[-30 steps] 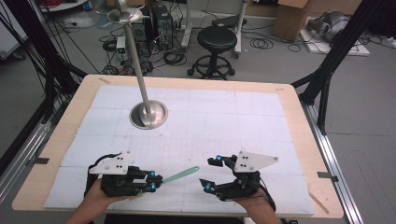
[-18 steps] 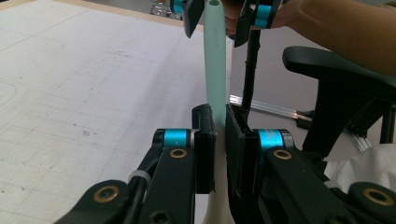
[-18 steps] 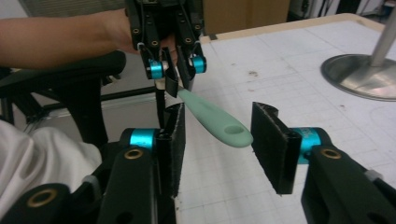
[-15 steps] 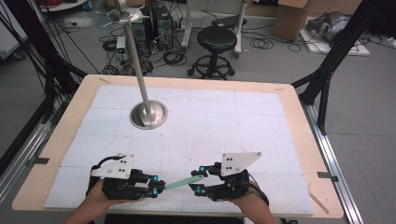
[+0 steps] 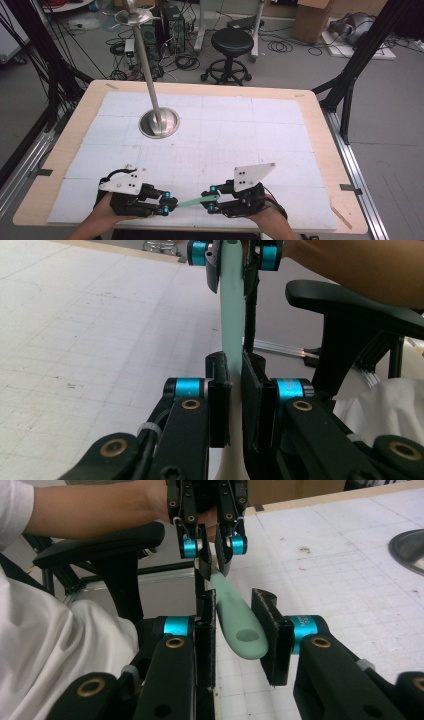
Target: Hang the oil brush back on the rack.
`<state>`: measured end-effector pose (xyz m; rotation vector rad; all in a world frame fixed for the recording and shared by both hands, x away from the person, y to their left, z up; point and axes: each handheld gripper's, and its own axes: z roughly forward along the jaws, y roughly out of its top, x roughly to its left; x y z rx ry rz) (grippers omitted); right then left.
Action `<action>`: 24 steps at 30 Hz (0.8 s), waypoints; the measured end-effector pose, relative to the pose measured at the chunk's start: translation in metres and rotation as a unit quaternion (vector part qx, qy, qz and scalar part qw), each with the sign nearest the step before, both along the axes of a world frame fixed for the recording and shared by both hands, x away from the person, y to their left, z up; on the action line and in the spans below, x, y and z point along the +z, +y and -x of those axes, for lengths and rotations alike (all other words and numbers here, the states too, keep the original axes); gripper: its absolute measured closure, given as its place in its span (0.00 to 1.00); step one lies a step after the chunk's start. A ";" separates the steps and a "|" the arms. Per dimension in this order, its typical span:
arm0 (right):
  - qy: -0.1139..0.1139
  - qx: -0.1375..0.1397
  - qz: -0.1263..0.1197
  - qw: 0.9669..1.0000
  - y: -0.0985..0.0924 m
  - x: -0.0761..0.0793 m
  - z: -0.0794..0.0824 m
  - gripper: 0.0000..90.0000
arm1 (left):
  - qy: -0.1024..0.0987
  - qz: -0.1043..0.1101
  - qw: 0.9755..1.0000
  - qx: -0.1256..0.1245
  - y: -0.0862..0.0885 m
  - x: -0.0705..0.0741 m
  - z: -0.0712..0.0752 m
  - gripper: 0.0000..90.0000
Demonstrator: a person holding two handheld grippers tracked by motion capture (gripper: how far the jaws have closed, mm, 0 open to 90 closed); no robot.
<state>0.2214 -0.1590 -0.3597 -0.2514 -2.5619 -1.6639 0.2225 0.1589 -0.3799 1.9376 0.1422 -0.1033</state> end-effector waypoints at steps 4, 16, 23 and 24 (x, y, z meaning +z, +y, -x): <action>0.011 0.004 -0.002 1.000 0.000 0.000 0.000 0.83 | -0.001 -0.001 1.000 0.003 0.000 0.000 0.000 0.90; 0.048 -0.045 0.015 0.998 -0.001 0.004 -0.004 0.84 | -0.046 -0.053 0.996 0.058 -0.009 0.004 0.005 0.58; 0.068 -0.088 0.013 0.994 -0.004 0.003 -0.009 0.84 | -0.097 -0.065 0.987 0.109 -0.011 0.005 0.003 0.58; 0.072 -0.094 0.012 0.993 -0.005 0.004 -0.009 0.84 | -0.102 -0.070 0.986 0.112 -0.012 0.005 0.003 0.58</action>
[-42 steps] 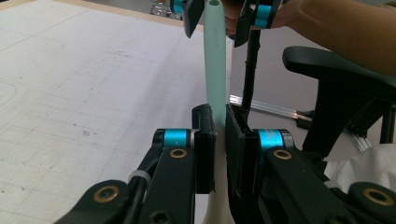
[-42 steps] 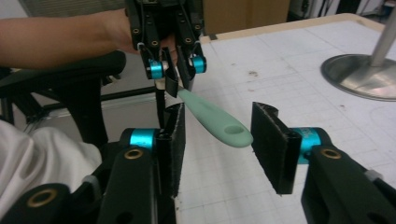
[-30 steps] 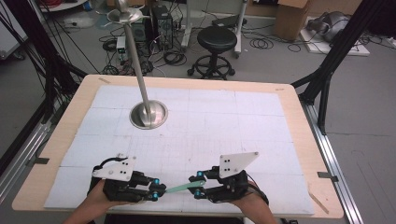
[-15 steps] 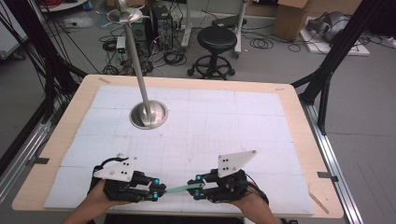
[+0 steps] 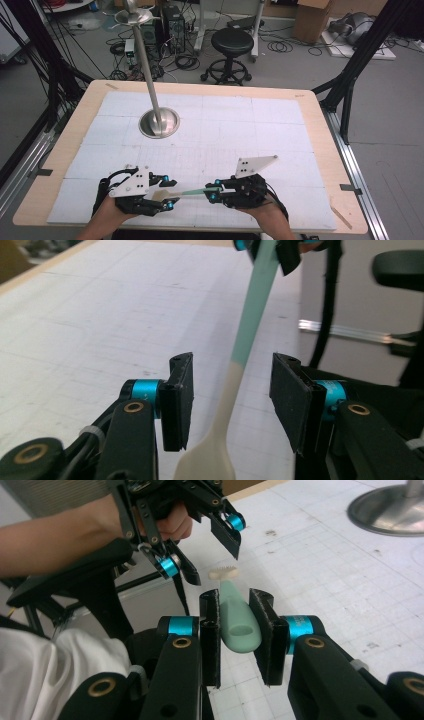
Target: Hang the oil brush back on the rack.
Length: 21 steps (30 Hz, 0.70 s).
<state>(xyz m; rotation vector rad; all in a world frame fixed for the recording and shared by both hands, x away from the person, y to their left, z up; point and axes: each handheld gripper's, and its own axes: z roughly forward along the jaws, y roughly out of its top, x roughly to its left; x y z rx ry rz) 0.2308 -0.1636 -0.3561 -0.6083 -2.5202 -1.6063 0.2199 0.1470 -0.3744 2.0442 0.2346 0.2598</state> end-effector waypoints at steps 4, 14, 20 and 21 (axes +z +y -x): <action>0.013 -0.016 -0.001 1.000 0.001 0.001 -0.002 0.84 | -0.013 -0.015 1.000 0.016 -0.009 0.002 0.000 0.58; 0.062 -0.034 -0.004 0.997 0.006 0.006 -0.004 0.84 | -0.041 -0.060 0.997 0.010 -0.029 0.000 0.004 0.65; 0.073 -0.040 0.001 0.997 0.008 0.006 -0.005 0.84 | -0.048 -0.069 0.996 0.024 -0.031 -0.001 0.005 0.74; 0.077 -0.043 0.001 0.996 0.008 0.006 -0.005 0.84 | -0.050 -0.070 0.996 0.025 -0.032 -0.001 0.005 0.75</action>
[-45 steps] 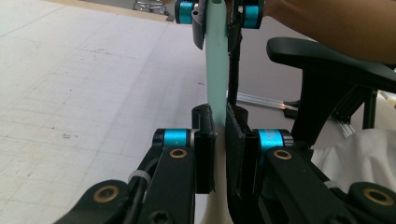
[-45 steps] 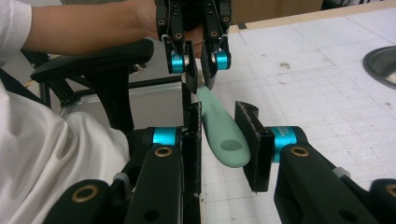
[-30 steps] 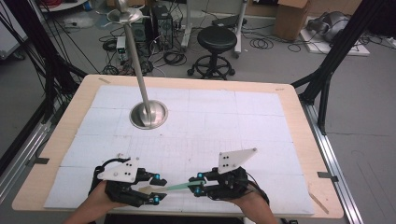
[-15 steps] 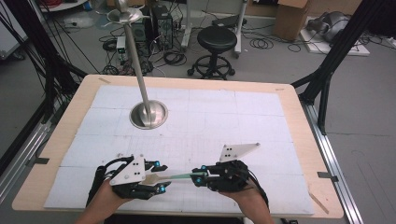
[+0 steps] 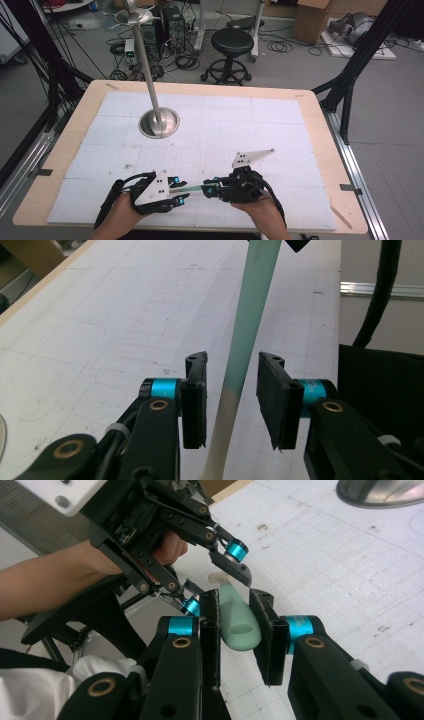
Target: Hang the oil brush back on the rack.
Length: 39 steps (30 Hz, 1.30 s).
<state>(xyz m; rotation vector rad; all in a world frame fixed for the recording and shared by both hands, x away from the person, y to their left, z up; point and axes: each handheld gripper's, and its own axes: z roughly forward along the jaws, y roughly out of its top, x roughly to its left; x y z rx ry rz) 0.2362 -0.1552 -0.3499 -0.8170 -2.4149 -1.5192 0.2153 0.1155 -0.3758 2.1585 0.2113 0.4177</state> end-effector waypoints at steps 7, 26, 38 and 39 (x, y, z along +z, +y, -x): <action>0.016 -0.005 -0.002 1.000 0.002 -0.001 -0.002 0.84 | -0.019 -0.007 1.000 -0.002 -0.001 -0.001 0.004 0.88; -0.098 -0.005 -0.091 0.991 -0.009 0.010 0.008 0.40 | 0.098 0.126 0.985 -0.062 0.014 0.001 -0.007 0.92; -0.173 0.025 -0.129 0.976 -0.016 0.006 0.016 0.50 | 0.154 0.202 0.961 -0.111 0.023 -0.002 -0.013 0.92; -0.177 0.030 -0.133 0.975 -0.016 0.006 0.015 0.52 | 0.156 0.203 0.960 -0.116 0.023 -0.002 -0.013 0.92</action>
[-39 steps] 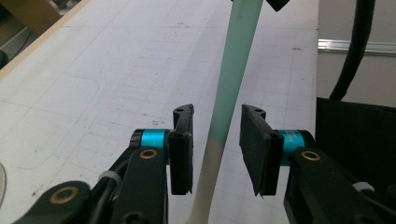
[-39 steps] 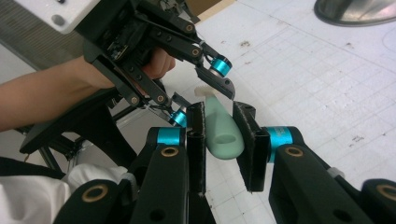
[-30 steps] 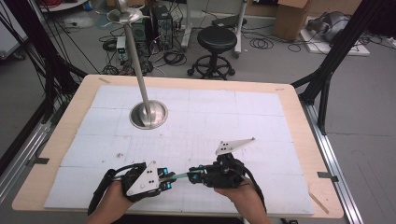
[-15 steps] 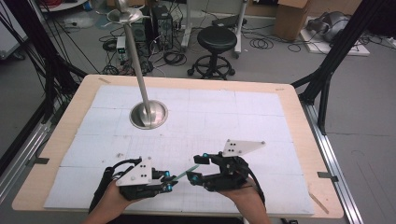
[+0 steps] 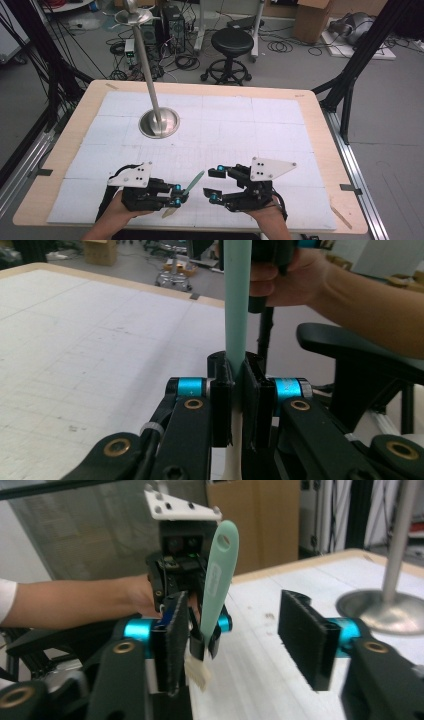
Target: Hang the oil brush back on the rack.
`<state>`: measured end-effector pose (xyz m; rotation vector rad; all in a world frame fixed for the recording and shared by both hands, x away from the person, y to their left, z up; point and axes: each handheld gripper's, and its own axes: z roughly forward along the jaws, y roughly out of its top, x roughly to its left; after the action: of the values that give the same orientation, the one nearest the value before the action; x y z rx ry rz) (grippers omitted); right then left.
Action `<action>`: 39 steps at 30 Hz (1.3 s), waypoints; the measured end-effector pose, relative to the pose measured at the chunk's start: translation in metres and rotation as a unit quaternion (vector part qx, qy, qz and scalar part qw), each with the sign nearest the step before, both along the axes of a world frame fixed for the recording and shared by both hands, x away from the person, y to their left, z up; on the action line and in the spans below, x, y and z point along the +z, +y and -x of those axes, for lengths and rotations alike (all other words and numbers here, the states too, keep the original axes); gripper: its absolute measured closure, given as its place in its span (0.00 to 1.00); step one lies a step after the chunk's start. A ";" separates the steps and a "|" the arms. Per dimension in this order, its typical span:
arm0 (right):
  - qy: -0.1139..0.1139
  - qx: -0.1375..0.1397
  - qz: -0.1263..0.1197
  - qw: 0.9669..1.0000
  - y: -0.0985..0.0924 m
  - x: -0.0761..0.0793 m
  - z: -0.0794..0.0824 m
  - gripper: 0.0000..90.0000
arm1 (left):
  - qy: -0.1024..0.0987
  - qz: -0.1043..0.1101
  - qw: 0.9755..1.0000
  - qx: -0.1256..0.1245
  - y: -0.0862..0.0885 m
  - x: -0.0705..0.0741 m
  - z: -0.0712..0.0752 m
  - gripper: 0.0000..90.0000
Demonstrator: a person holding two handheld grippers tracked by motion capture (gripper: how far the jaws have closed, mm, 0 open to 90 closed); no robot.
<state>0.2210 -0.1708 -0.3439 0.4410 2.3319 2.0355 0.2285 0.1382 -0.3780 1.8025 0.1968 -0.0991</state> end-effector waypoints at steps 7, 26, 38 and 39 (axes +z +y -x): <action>-0.016 0.035 -0.017 0.999 0.010 0.003 -0.003 0.63 | 0.007 0.009 1.000 -0.018 0.000 0.000 0.001 0.92; -0.017 0.080 -0.039 0.996 0.017 0.006 -0.005 0.92 | 0.000 -0.019 1.000 0.017 0.003 0.002 0.000 0.63; 0.029 0.024 -0.012 0.999 0.022 0.010 -0.008 0.92 | -0.017 -0.026 0.999 0.015 -0.004 0.005 0.000 0.65; 0.031 0.024 -0.010 0.999 0.023 0.011 -0.008 0.92 | -0.018 -0.028 0.999 0.012 -0.005 0.005 0.000 0.68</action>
<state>0.2291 -0.1480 -0.3332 0.4604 2.3804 2.0986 0.2287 0.1336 -0.3731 1.8565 0.1981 -0.0451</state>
